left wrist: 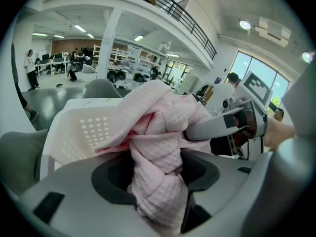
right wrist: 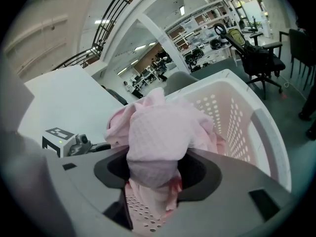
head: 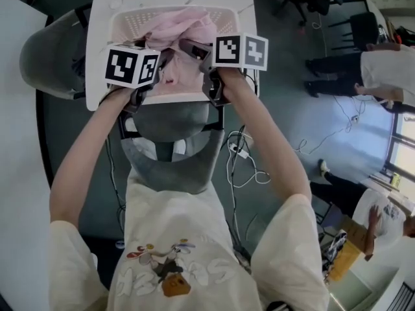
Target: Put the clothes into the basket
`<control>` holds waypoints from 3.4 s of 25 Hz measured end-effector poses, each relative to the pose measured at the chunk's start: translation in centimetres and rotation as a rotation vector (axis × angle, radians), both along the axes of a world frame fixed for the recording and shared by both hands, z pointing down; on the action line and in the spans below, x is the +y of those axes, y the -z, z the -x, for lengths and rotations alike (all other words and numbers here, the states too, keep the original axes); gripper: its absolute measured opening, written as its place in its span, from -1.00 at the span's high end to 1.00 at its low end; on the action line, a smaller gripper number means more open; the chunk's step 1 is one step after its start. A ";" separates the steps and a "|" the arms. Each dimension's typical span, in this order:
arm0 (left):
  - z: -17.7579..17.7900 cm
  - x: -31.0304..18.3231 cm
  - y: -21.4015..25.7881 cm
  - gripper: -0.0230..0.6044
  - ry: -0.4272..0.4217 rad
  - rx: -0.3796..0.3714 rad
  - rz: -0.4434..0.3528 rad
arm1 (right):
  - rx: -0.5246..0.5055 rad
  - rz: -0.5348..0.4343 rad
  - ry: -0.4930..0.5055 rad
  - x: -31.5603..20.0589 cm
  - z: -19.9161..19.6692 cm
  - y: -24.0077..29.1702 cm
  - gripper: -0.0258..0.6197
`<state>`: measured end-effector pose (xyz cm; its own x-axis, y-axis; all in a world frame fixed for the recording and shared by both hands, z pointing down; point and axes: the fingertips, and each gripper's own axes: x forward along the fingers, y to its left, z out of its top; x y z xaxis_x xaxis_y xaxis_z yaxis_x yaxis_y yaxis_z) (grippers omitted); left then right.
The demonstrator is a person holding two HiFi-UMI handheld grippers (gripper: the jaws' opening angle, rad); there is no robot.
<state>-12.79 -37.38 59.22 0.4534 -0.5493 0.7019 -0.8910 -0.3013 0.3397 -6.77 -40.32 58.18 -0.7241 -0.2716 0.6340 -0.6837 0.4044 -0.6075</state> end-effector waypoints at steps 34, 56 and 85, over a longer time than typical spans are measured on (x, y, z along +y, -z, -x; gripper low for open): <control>0.9 -1.2 -5.0 -0.03 0.062 0.050 0.152 | 0.305 0.118 -0.017 -1.5 -2.0 -10.1 0.27; 1.0 -1.2 -1.6 0.00 0.095 -0.020 0.052 | 0.252 -0.072 -0.176 -2.2 -4.0 -2.0 0.34; 4.0 -5.3 -12.7 0.76 0.218 -0.130 0.200 | 0.348 0.170 -0.015 -5.0 -0.6 -12.6 0.79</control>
<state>-16.75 -42.68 71.93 0.2395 -0.4688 0.8502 -0.9671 -0.0376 0.2518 -6.17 -45.36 70.81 -0.4540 -0.1508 0.8781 -0.8661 0.3062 -0.3952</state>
